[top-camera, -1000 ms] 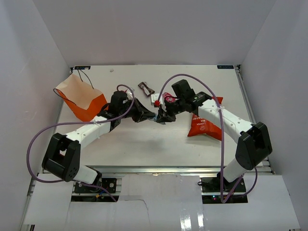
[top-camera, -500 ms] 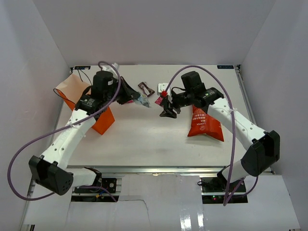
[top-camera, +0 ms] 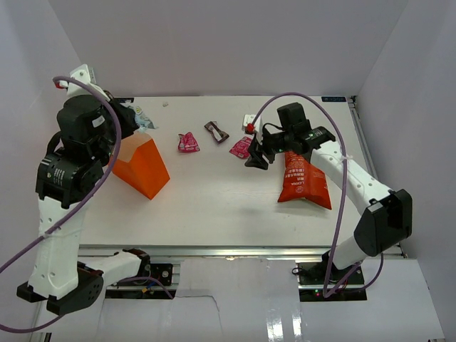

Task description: Place the snacks into the paper bag

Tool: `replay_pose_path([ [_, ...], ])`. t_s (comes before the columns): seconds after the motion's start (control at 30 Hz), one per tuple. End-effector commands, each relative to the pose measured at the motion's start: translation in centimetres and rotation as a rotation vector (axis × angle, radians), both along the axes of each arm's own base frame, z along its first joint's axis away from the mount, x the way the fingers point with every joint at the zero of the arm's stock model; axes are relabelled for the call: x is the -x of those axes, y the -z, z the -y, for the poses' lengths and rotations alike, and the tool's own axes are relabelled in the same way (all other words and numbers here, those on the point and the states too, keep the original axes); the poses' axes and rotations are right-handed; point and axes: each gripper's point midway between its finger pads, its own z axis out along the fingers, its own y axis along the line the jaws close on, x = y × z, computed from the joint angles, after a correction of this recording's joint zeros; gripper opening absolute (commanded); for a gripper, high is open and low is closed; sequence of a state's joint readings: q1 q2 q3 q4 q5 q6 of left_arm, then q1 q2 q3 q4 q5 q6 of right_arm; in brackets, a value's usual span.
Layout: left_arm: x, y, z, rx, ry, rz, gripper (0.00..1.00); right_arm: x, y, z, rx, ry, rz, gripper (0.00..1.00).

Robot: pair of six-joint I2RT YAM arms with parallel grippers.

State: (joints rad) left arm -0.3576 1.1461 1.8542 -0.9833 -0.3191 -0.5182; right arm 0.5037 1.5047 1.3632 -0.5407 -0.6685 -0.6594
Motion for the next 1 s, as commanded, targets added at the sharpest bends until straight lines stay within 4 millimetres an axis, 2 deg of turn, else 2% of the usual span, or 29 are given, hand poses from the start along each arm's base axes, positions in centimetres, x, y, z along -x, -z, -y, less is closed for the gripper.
replay_pose_path([
  [0.0,1.5,2.2,-5.0,-0.174,-0.205,-0.094,0.00,-1.8,-0.3,-0.1,-0.011,0.060,0.006,0.61],
  [0.07,1.7,2.7,-6.0,-0.214,-0.250,-0.109,0.00,-2.5,0.0,0.0,-0.006,0.095,-0.004,0.61],
  [0.17,1.3,4.9,-6.9,-0.283,-0.298,-0.172,0.00,-3.8,0.9,0.3,0.015,0.166,-0.015,0.61],
  [0.2,0.7,6.2,-6.9,-0.309,-0.301,-0.201,0.00,-4.2,1.1,0.5,0.015,0.212,-0.036,0.61],
  [0.27,-0.4,6.8,-6.9,-0.335,-0.318,-0.196,0.00,-5.8,1.6,1.0,0.037,0.297,-0.030,0.61],
  [0.33,-1.4,8.4,-6.9,-0.391,-0.313,-0.221,0.00,-6.5,2.1,1.2,0.053,0.340,-0.034,0.61],
  [0.37,-2.3,8.3,-7.1,-0.393,-0.327,-0.200,0.00,-6.7,2.2,1.3,0.054,0.349,-0.035,0.61],
  [0.47,-3.8,9.8,-7.6,-0.426,-0.333,-0.229,0.00,-6.8,2.4,1.5,0.064,0.360,-0.034,0.61],
  [0.57,-4.7,11.0,-9.0,-0.421,-0.348,-0.251,0.00,-6.8,2.9,1.7,0.075,0.365,-0.034,0.61],
  [0.63,-4.9,11.9,-8.9,-0.413,-0.327,-0.259,0.00,-6.7,3.4,1.7,0.084,0.364,-0.039,0.61],
  [0.83,-4.9,12.9,-8.6,-0.367,-0.295,-0.264,0.00,-6.8,4.5,1.4,0.096,0.348,-0.067,0.61],
  [0.97,-3.9,9.3,-8.2,-0.275,-0.293,-0.170,0.00,-7.2,4.4,0.9,0.096,0.339,-0.081,0.61],
])
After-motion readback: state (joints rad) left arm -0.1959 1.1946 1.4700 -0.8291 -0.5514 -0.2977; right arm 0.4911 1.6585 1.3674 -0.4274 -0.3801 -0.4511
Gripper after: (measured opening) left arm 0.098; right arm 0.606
